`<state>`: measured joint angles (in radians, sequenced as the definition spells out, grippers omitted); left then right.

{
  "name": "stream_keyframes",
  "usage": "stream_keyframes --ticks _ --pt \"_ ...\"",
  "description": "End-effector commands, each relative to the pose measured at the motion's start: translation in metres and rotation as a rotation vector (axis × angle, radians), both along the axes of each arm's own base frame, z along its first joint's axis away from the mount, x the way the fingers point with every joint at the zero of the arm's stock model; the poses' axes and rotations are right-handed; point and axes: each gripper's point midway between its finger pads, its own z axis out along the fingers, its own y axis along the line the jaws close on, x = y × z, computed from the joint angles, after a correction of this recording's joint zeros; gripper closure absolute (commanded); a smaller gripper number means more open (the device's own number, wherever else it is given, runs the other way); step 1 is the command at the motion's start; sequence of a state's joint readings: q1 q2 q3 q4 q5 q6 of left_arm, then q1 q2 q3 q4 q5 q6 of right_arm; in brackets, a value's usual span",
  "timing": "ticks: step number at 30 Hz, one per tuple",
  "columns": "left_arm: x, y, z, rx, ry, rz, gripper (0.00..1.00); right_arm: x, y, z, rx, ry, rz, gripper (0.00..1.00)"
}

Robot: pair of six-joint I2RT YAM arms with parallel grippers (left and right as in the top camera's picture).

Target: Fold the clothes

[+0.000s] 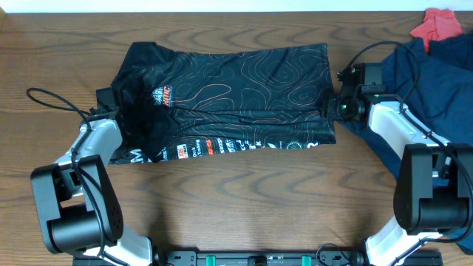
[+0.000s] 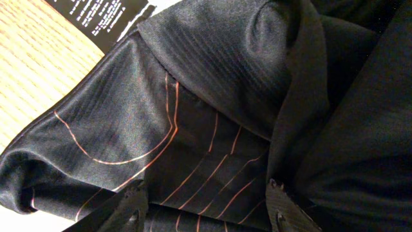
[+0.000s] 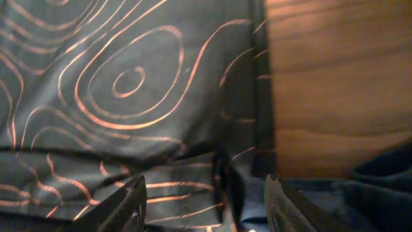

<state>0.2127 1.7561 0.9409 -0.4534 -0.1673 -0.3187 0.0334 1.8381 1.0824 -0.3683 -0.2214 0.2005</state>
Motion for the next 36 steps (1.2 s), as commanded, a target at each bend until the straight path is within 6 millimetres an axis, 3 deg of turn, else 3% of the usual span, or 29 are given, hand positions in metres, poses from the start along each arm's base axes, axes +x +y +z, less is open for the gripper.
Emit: stream_keyframes --ticks 1,8,16,22,27,28,30,34,36 --pt "-0.024 -0.004 -0.023 -0.024 0.094 0.009 0.39 -0.006 0.010 -0.004 -0.009 0.020 0.045 0.43" --pt "-0.024 -0.004 -0.023 -0.023 0.093 0.009 0.39 -0.017 0.008 -0.010 -0.026 0.073 0.041 0.50" --pt "-0.024 -0.004 -0.023 -0.024 0.094 0.009 0.38 -0.007 0.008 -0.006 -0.024 0.027 0.040 0.99" --pt "-0.024 -0.004 -0.023 -0.024 0.094 0.009 0.38 -0.003 0.008 -0.004 -0.023 0.009 0.039 0.99" --pt "-0.024 -0.004 -0.023 -0.024 0.094 0.009 0.38 0.037 0.003 0.017 -0.020 -0.162 -0.043 0.99" --pt "-0.024 -0.004 -0.023 -0.024 0.094 0.009 0.38 0.045 0.003 0.023 -0.009 -0.198 -0.060 0.95" --pt "-0.024 -0.004 -0.023 -0.024 0.094 0.009 0.38 0.056 0.004 0.032 0.013 -0.251 -0.086 0.77" --pt "-0.024 -0.004 -0.023 -0.024 0.094 0.009 0.38 0.045 -0.006 0.022 -0.038 -0.193 -0.113 0.69" --pt "-0.024 -0.004 -0.023 -0.024 0.094 0.009 0.38 0.033 -0.023 0.011 -0.128 -0.130 -0.159 0.73"
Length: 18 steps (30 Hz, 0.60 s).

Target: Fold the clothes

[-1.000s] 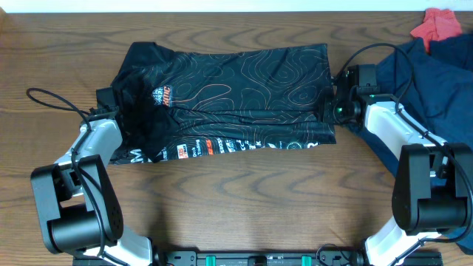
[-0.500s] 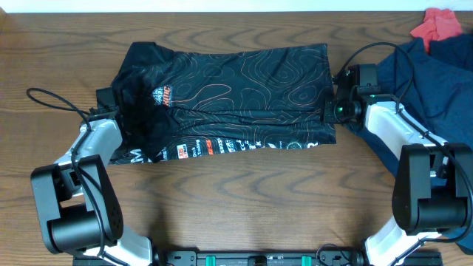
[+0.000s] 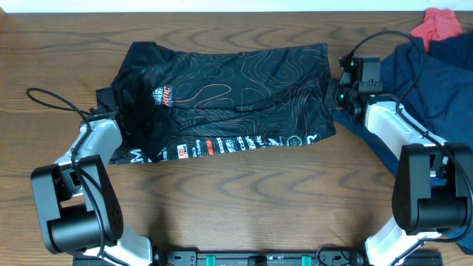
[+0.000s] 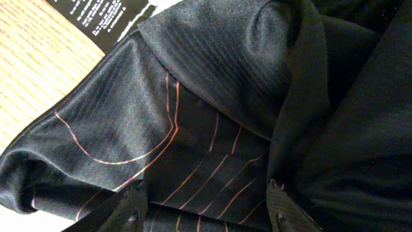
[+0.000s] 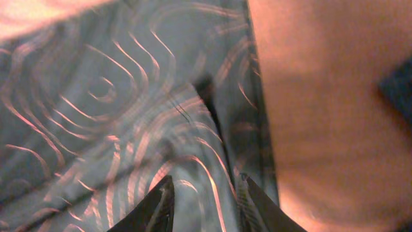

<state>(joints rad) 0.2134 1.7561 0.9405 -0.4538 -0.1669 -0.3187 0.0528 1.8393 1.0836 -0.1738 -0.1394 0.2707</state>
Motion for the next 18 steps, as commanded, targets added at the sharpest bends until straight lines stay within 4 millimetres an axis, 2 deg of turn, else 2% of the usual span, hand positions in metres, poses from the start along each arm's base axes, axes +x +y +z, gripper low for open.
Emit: stream_keyframes --ticks 1,4,7,12,18 --pt "-0.024 -0.004 -0.023 -0.023 0.093 0.008 0.39 -0.019 -0.030 -0.018 -0.146 0.104 -0.116 0.78" --pt "-0.024 -0.004 -0.023 -0.023 0.093 0.008 0.38 -0.048 -0.056 -0.030 -0.279 0.225 -0.185 0.92" --pt "-0.024 -0.004 -0.023 -0.023 0.093 0.008 0.38 -0.063 -0.070 -0.034 -0.326 0.286 -0.210 0.99" --pt "-0.024 -0.005 -0.023 -0.024 0.093 0.008 0.38 -0.088 -0.097 -0.043 -0.340 0.398 -0.261 0.99" --pt "-0.024 -0.005 -0.023 -0.024 0.094 0.008 0.38 -0.126 -0.168 -0.051 -0.400 0.533 -0.440 0.95"
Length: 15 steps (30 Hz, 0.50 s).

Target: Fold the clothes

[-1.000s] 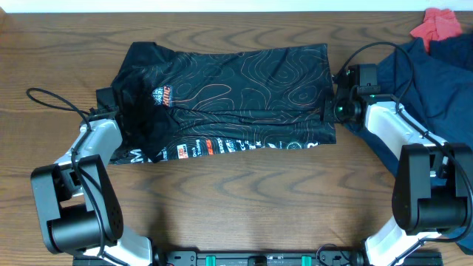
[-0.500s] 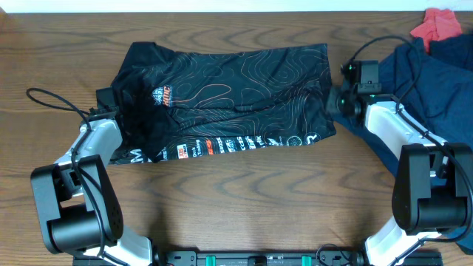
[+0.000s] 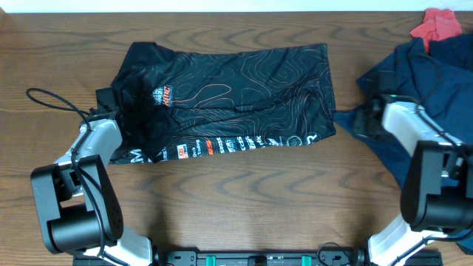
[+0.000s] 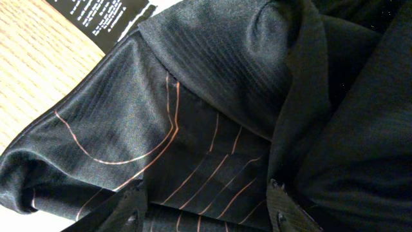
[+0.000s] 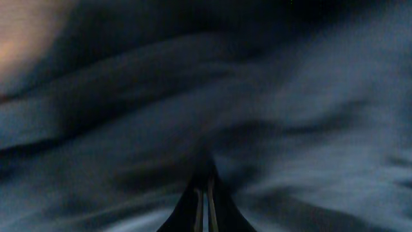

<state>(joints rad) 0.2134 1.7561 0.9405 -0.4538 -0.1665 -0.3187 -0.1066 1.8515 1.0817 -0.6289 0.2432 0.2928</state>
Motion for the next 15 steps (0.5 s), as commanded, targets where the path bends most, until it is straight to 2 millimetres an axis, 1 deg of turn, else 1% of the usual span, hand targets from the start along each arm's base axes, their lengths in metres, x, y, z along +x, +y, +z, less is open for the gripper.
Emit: stream_keyframes --ticks 1,3,4,7,10,11,13,14,15 --pt "-0.024 -0.005 -0.023 -0.023 0.094 0.008 0.38 -0.024 -0.054 -0.007 -0.079 0.064 -0.141 0.94" --pt "-0.024 -0.005 -0.023 -0.023 0.094 0.008 0.38 -0.035 -0.076 -0.009 -0.075 0.074 -0.212 0.91" --pt "-0.024 -0.005 -0.023 -0.023 0.095 0.008 0.38 -0.045 -0.092 -0.010 -0.071 0.081 -0.266 0.91" --pt "-0.026 -0.005 -0.023 -0.025 0.100 0.008 0.38 -0.066 -0.119 -0.010 -0.064 0.097 -0.365 0.89" --pt "-0.026 -0.005 -0.023 -0.025 0.101 0.008 0.37 -0.091 -0.141 -0.009 -0.051 0.125 -0.461 0.83" --pt "-0.026 -0.005 -0.023 -0.025 0.101 0.008 0.38 -0.098 -0.147 -0.007 -0.047 0.126 -0.507 0.82" --pt "-0.026 -0.005 -0.023 -0.025 0.101 0.008 0.37 -0.103 -0.153 -0.001 -0.030 0.100 -0.576 0.81" --pt "-0.026 -0.005 -0.023 -0.025 0.101 0.008 0.38 -0.096 -0.152 0.004 0.012 0.061 -0.574 0.80" --pt "-0.026 -0.005 -0.023 -0.025 0.101 0.008 0.37 -0.081 -0.146 0.011 0.077 0.007 -0.533 0.78"
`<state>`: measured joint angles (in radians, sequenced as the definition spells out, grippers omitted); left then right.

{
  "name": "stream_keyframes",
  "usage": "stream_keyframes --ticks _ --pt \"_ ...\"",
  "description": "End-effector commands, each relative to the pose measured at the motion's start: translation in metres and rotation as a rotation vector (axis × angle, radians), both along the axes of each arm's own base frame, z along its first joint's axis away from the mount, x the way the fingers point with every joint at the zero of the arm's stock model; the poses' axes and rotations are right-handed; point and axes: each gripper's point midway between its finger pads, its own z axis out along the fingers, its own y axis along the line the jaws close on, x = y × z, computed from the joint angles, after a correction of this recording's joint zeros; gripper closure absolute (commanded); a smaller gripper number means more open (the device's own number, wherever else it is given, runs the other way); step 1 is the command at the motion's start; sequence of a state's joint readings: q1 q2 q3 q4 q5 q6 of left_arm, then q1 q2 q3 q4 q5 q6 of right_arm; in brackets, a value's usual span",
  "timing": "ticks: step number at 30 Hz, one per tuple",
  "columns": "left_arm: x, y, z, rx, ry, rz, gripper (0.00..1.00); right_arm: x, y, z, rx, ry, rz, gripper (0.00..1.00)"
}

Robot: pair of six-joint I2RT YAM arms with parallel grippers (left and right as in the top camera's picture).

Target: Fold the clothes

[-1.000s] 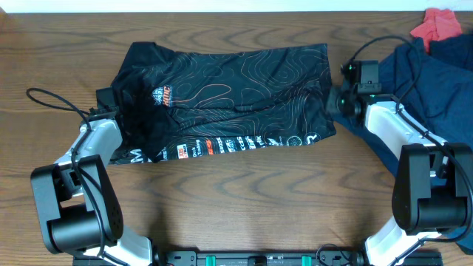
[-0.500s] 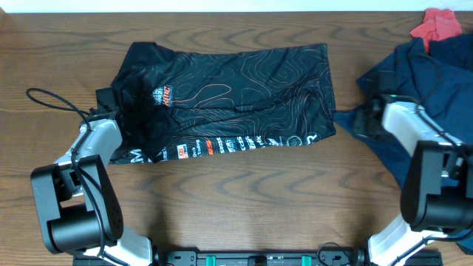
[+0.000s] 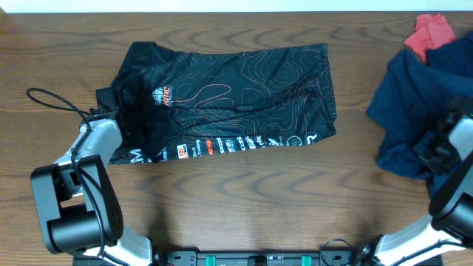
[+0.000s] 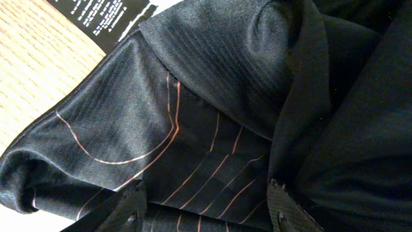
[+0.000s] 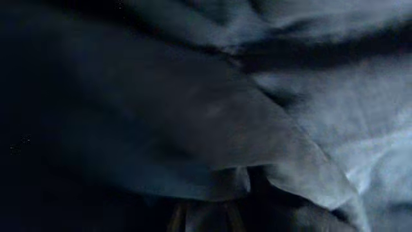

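A black shirt (image 3: 236, 96) with orange contour lines lies folded on the table's left half. My left gripper (image 3: 111, 120) rests at its left end. In the left wrist view that gripper (image 4: 209, 209) is open, its fingers wide apart over bunched black cloth (image 4: 212, 96). A navy garment (image 3: 403, 111) lies heaped at the right. My right gripper (image 3: 437, 148) is on its right part. In the right wrist view navy cloth (image 5: 290, 109) fills the frame, and the right gripper (image 5: 205, 222) shows only dimly, nearly closed with a fold of cloth between its tips.
A red cloth (image 3: 431, 33) lies at the far right back corner, partly on the navy heap. A black cable (image 3: 52, 100) loops on the wooden table (image 3: 244, 207) left of the black shirt. The right arm sits at the table's right edge.
My right gripper has gone from the navy garment's left part to the far right. The garment's left edge has drawn back to the right, away from the black shirt. The left arm is unchanged.
My right gripper was first open over the black shirt's right edge, then higher along that edge with narrower jaws. Then it was shut in the navy cloth beside the shirt. Now it is at the far right with the navy heap shifted right. The left gripper stayed open.
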<state>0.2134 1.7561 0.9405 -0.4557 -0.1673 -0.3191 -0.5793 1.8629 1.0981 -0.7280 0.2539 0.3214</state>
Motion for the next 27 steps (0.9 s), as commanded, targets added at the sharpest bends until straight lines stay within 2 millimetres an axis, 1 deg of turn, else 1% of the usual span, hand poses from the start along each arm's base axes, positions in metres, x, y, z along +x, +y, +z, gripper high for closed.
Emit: stream_keyframes --ticks 1,3,4,5,6,8,9,10,11,14,15,16,19,20,22,25,27 --pt "-0.026 -0.005 -0.023 -0.025 0.099 0.007 0.37 0.021 -0.001 0.021 0.065 -0.143 0.004 0.76" --pt "-0.026 -0.005 -0.023 -0.025 0.099 0.007 0.37 0.060 0.021 0.046 0.161 -0.316 0.143 0.72" --pt "-0.026 -0.005 -0.023 -0.025 0.099 0.007 0.37 0.080 0.035 0.063 0.204 -0.408 0.225 0.69" --pt "-0.026 -0.005 -0.023 -0.025 0.099 0.007 0.37 0.099 0.052 0.082 0.242 -0.496 0.316 0.67" --pt "-0.026 -0.005 -0.023 -0.025 0.100 0.007 0.37 0.114 0.071 0.101 0.273 -0.574 0.416 0.62" --pt "-0.026 -0.005 -0.023 -0.025 0.100 0.007 0.37 0.134 0.103 0.125 0.305 -0.669 0.557 0.53" --pt "-0.026 -0.005 -0.023 -0.025 0.099 0.007 0.37 0.142 0.121 0.133 0.308 -0.693 0.617 0.46" --pt "-0.026 -0.005 -0.023 -0.025 0.099 0.007 0.37 0.147 0.134 0.135 0.311 -0.693 0.660 0.44" --pt "-0.026 -0.005 -0.023 -0.025 0.099 0.007 0.37 0.149 0.147 0.134 0.316 -0.682 0.696 0.44" --pt "-0.026 -0.005 -0.023 -0.025 0.099 0.007 0.37 0.149 0.191 0.115 0.361 -0.606 0.782 0.47" --pt "-0.026 -0.005 -0.023 -0.025 0.099 0.007 0.37 0.148 0.205 0.103 0.369 -0.561 0.810 0.49" --pt "-0.026 -0.005 -0.023 -0.025 0.099 0.007 0.37 0.147 0.213 0.096 0.371 -0.533 0.827 0.50" --pt "-0.026 -0.005 -0.023 -0.025 0.099 0.007 0.37 0.145 0.244 0.060 0.374 -0.417 0.896 0.50" --pt "-0.026 -0.005 -0.023 -0.025 0.099 0.007 0.37 0.146 0.251 0.050 0.375 -0.396 0.913 0.49" --pt "-0.026 -0.005 -0.023 -0.025 0.099 0.007 0.37 0.148 0.264 0.032 0.372 -0.364 0.942 0.44" --pt "-0.026 -0.005 -0.023 -0.025 0.101 0.007 0.37 0.153 0.282 0.008 0.377 -0.340 0.985 0.42" --pt "-0.028 -0.005 -0.023 -0.027 0.107 0.007 0.37 0.153 0.289 -0.004 0.382 -0.324 1.001 0.43"
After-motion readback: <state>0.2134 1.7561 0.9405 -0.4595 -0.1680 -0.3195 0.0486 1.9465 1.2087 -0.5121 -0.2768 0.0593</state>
